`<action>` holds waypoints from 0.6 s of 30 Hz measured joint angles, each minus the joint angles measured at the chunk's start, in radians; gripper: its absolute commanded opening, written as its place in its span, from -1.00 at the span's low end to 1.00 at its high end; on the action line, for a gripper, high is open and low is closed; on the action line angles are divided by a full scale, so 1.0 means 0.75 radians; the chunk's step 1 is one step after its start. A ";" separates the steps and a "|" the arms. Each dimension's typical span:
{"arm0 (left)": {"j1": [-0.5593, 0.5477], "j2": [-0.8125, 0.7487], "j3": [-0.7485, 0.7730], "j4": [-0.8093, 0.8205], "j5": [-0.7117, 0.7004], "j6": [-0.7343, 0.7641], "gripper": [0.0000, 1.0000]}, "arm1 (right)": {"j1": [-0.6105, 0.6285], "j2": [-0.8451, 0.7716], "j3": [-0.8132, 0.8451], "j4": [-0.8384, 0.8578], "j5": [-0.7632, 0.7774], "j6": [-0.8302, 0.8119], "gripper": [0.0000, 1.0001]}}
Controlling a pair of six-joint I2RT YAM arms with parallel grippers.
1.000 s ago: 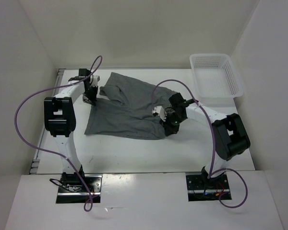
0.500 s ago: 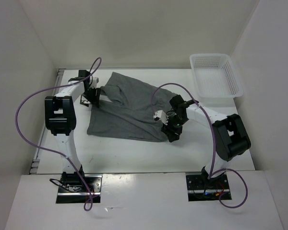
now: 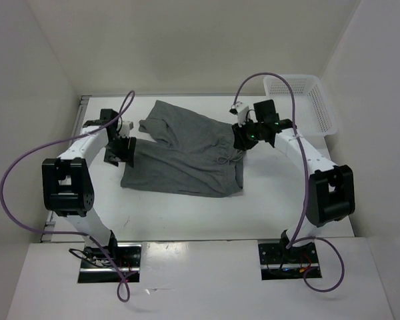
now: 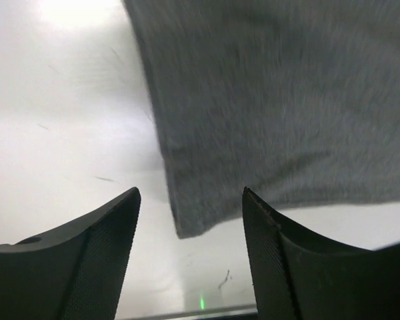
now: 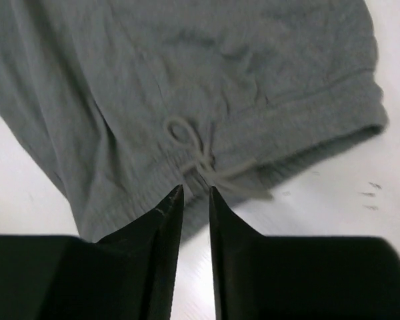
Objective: Fold and stack the shorts
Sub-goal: Flatten the shorts out
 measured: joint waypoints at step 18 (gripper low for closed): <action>-0.155 -0.018 -0.381 0.075 -0.197 -0.007 0.39 | 0.156 0.548 0.138 0.412 0.618 0.388 -0.75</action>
